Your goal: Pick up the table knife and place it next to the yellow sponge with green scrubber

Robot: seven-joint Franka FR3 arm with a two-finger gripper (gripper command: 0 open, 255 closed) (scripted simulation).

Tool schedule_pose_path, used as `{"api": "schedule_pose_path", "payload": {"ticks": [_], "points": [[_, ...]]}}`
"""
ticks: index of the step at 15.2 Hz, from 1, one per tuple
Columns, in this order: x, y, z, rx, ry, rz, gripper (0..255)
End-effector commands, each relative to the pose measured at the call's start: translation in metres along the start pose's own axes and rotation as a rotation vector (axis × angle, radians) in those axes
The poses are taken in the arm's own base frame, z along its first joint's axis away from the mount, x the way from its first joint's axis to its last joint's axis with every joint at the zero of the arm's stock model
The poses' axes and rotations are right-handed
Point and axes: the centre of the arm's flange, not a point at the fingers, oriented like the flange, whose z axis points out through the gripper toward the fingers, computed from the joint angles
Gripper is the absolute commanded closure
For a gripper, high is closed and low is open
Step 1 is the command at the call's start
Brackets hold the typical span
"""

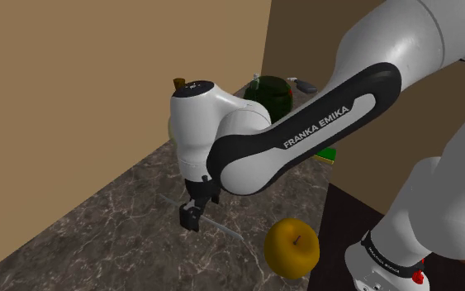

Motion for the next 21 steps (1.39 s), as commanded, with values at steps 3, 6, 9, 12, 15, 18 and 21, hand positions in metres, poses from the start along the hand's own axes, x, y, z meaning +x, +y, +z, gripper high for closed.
{"api": "schedule_pose_path", "payload": {"ticks": [3,6,9,12,15,18,21], "points": [[0.0,0.0,0.004,0.0,0.0,0.0,0],[0.0,0.0,0.004,0.0,0.0,0.0,0],[0.0,0.0,0.004,0.0,0.0,0.0,255],[0.0,0.0,0.004,0.0,0.0,0.0,255],[0.0,0.0,0.004,0.0,0.0,0.0,255],[0.0,0.0,-0.001,0.0,0.0,0.0,255],[-0.001,0.0,-0.017,0.0,0.0,0.0,255]]}}
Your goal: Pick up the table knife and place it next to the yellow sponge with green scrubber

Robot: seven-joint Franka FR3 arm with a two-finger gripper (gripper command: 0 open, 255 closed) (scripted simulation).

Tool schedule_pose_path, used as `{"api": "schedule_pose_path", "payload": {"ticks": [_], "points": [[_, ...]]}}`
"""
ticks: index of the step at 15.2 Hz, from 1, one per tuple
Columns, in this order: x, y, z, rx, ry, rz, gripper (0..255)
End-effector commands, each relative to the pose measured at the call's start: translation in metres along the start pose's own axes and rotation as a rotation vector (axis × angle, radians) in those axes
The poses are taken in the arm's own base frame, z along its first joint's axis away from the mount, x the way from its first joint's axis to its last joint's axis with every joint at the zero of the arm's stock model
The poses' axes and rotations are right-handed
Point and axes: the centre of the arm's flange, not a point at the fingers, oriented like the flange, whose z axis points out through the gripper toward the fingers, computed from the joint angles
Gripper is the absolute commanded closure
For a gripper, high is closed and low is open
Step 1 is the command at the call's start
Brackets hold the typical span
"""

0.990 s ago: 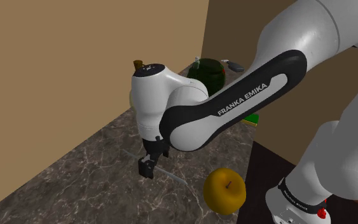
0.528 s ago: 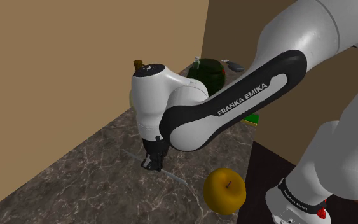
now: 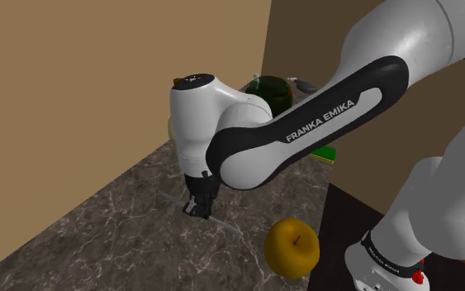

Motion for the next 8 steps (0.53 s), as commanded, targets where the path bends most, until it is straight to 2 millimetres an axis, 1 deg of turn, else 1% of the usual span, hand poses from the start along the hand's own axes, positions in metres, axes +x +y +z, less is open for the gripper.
{"api": "schedule_pose_path", "payload": {"ticks": [1,8], "points": [[-0.001,-0.001,-0.011,0.0,0.0,0.0,255],[-0.003,-0.001,-0.048,0.0,0.0,0.0,255]]}}
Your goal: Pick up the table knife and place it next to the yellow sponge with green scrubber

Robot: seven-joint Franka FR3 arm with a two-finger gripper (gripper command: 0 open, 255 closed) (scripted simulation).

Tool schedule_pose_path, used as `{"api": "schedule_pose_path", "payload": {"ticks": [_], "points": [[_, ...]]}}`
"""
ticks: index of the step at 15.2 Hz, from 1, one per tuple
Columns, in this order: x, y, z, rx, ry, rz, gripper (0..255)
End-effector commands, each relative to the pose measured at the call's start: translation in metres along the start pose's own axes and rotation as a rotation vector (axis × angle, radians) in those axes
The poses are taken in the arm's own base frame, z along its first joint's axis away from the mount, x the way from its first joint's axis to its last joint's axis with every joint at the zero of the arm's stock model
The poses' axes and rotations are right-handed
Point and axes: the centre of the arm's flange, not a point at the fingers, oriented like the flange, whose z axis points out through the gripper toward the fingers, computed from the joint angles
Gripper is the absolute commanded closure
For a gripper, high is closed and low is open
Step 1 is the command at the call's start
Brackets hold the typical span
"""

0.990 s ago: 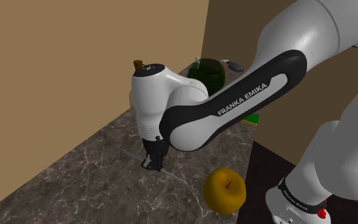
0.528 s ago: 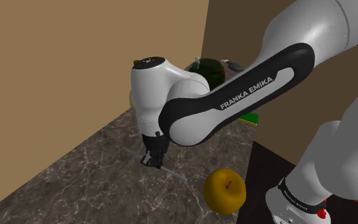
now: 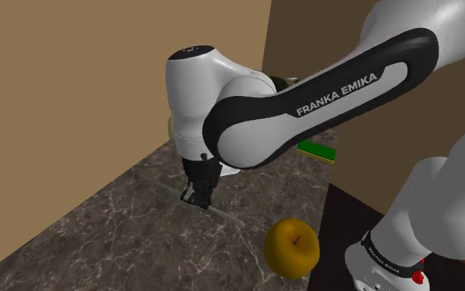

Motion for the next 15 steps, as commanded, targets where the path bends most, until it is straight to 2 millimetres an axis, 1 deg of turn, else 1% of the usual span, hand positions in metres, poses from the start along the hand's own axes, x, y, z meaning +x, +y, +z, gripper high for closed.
{"api": "schedule_pose_path", "payload": {"ticks": [1,8,15], "points": [[-0.001,0.0,-0.01,0.0,0.0,0.0,255],[-0.003,0.0,-0.045,0.0,0.0,0.0,255],[-0.045,0.082,-0.045,0.0,0.0,0.0,255]]}}
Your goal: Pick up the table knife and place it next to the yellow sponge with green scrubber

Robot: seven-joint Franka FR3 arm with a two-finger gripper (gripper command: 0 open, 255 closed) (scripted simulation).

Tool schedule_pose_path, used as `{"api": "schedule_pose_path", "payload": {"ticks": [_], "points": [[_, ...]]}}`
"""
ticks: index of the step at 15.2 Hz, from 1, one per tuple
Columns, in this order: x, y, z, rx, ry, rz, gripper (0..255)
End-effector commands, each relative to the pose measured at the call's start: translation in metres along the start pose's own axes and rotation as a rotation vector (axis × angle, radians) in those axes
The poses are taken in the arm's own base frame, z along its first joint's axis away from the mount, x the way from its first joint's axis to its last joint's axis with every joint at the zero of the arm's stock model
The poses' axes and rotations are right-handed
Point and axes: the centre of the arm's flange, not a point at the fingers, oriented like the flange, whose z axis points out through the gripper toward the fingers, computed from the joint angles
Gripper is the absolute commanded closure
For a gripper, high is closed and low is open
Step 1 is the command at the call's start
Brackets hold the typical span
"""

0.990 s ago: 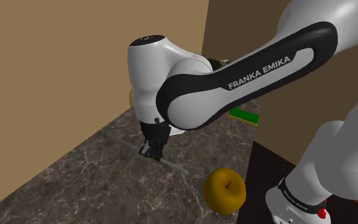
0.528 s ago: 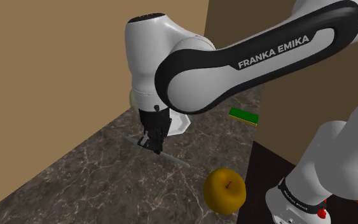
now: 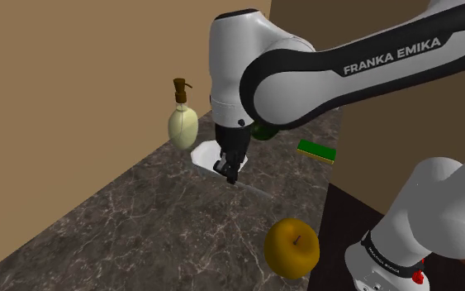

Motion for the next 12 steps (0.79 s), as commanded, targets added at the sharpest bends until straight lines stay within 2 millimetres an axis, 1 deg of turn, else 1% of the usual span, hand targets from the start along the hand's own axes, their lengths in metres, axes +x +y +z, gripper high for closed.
{"api": "schedule_pose_path", "payload": {"ticks": [1,12], "points": [[-0.013,0.026,-0.001,0.001,0.0,-0.001,255],[-0.078,0.156,-0.001,0.001,0.0,-0.001,255]]}}
